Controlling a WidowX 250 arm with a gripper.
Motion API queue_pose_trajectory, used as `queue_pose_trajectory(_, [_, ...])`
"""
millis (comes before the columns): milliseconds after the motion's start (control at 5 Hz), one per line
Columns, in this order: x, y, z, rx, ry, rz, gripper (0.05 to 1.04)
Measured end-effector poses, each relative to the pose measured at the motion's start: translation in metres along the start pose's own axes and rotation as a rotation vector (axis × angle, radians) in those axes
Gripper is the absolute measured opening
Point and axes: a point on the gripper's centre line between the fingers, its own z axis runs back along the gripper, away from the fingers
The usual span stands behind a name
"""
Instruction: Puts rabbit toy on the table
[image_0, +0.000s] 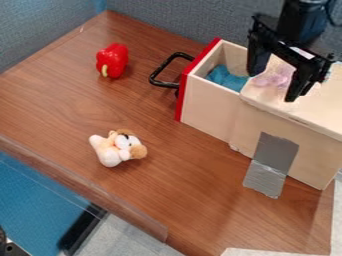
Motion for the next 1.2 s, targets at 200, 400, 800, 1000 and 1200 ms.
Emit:
queue_pose_trajectory(200, [0.010, 0.004, -0.007, 0.011, -0.001, 0.010, 1.000])
queue_pose_trajectory(400, [0.012, 0.008, -0.008, 0.010, -0.001, 0.023, 0.964])
queue_pose_trajectory(800, [0.005, 0.010, -0.012, 0.012, 0.035, 0.029, 0.379])
queue_pose_trajectory(1000, [0.002, 0.023, 0.003, -0.012, 0.027, 0.058, 0.167])
queue_pose_trajectory(1200, [-0.008, 0.056, 0.027, -0.041, 0.007, 0.148, 0.077])
